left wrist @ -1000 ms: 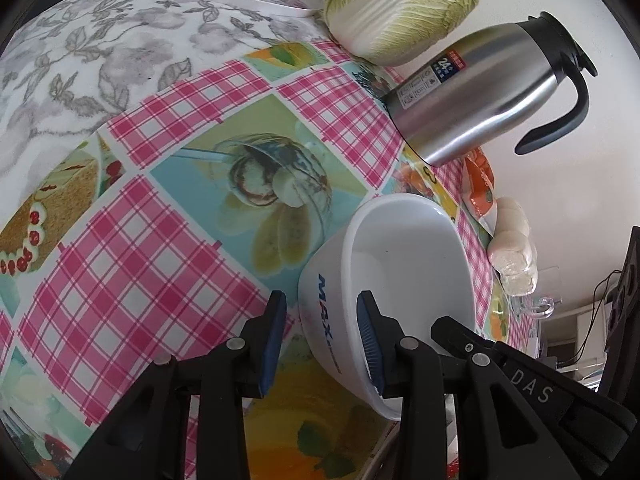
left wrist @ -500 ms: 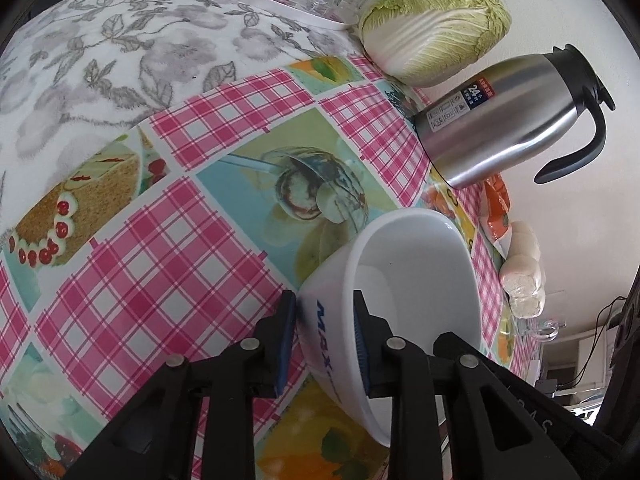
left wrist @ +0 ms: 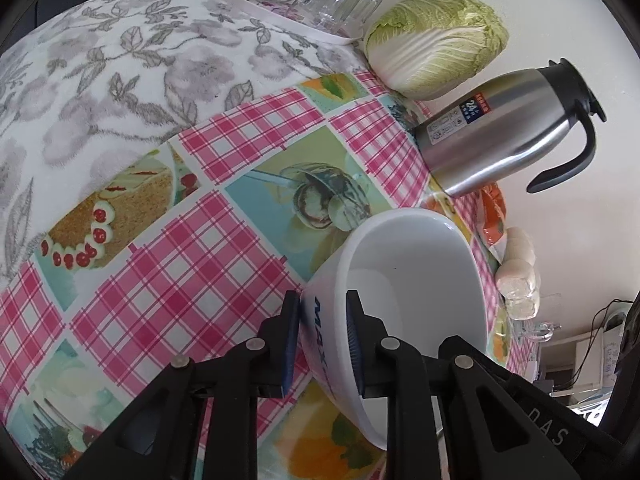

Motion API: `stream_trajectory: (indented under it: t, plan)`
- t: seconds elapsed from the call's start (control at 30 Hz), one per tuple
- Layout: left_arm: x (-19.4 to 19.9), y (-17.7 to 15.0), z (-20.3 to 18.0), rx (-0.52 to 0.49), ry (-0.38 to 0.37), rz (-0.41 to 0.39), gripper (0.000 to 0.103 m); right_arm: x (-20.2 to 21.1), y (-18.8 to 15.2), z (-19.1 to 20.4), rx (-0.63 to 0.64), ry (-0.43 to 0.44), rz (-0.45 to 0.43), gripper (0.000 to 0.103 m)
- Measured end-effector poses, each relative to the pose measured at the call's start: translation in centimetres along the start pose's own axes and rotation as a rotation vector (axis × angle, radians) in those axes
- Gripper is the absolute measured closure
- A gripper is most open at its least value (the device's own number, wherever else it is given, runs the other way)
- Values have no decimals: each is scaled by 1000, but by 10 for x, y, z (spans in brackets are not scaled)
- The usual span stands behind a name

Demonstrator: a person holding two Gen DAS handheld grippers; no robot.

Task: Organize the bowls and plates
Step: 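Lift the white square bowl with both grippers and carry it toward the tray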

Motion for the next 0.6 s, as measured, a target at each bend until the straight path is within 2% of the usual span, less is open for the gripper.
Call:
stream_trajectory:
  t: [0.3,0.43,0.6]
  plan:
    - [48,-18,-26,-60,-18,-76,80,52,-17,0,17,13,-86,93]
    - [69,-27,-40,-98,-43,-104,80,81,-30,-6,11,47,-130,93]
    - [97,-44,-61,-163,-40,-153,80,109,-49,-17,-2,86,-177,93]
Point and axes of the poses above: each gripper's, at about its wrist camera, not at the fingertips, and x roughly against the way its jaws point, z to its left, y to its top, the point moved 5 cm from there along -x, roughly the way its jaws point, and after that the axes turned 12 degrees about z, right-handed, at the moved point
